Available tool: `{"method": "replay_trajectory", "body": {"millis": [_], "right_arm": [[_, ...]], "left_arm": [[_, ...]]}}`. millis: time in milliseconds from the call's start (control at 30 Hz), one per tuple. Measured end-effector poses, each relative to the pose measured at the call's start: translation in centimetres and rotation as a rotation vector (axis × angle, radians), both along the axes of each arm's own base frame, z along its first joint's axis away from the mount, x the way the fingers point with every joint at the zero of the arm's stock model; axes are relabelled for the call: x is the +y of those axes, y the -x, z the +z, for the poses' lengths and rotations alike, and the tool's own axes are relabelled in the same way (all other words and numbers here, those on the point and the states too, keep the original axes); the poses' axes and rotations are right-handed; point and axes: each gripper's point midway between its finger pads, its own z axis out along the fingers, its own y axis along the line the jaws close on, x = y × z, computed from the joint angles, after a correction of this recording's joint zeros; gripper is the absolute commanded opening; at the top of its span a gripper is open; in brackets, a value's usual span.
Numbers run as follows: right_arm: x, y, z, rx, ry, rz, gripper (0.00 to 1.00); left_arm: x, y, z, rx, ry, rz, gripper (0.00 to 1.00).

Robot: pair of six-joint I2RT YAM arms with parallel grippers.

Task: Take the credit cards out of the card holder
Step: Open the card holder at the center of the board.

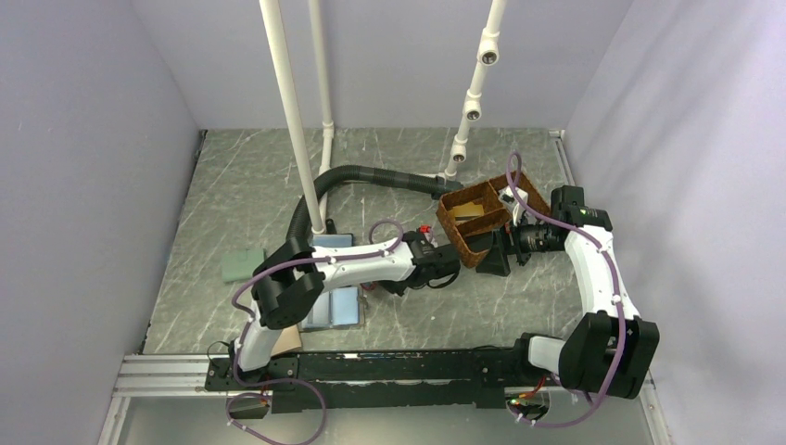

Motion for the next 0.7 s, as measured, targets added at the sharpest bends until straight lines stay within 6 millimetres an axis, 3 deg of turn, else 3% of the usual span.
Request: {"method": "replay_trajectory", "body": {"millis": [133, 300, 433, 600, 700], "right_arm": [[0.0, 0.0, -0.1, 0.007, -0.001, 0.001, 1.0], [0.0, 0.0, -0.1, 0.018, -0.002, 0.006, 1.0], [-0.1, -0.1, -0.1, 0.015, 0.005, 0.014, 1.0], [0.0, 0.1, -0.2, 0.02, 0.018, 0.046, 1.0], [0.7, 0.3, -0.4, 0.023, 0.028, 0.093, 1.0]], "left_arm": [[-1.0, 1.0, -0.6, 0.052, 0.076, -0.013, 0.29], [-2.6, 2.8, -2.3, 0.167, 0.168, -0.027, 0.53], [-4.0, 3.9, -2.2, 0.241, 0.244, -0.041, 0.65], [-6.4, 4.3, 2.4, 0.321, 0.514, -0.091, 0.73], [-6.3, 3.3, 6.0, 0.337, 0.716, -0.088, 0.74]]}}
